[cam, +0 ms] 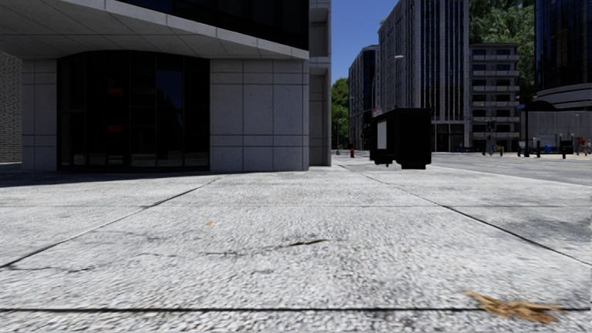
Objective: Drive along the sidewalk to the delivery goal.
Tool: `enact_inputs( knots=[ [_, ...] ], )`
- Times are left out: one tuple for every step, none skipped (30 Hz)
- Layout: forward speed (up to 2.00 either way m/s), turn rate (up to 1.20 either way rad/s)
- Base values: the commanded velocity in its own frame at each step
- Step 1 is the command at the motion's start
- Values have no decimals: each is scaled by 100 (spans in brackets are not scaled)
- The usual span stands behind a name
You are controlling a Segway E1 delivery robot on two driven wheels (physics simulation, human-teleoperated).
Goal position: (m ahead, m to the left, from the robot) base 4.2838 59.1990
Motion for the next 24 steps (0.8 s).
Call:
enact_inputs(
  knots=[
    [200, 49],
    [200, 69],
    [200, 69],
    [200, 84],
    [200, 91],
    [200, 96],
    [200, 97],
    [200, 97],
    [200, 98],
    [200, 98],
    [200, 98],
    [200, 98],
    [200, 98],
    [200, 98],
    [200, 98],
    [200, 98],
    [200, 98],
    [200, 98],
    [200, 98],
    [200, 98],
    [200, 98],
    [200, 98],
    [200, 98],
    [200, 98]
  ],
)
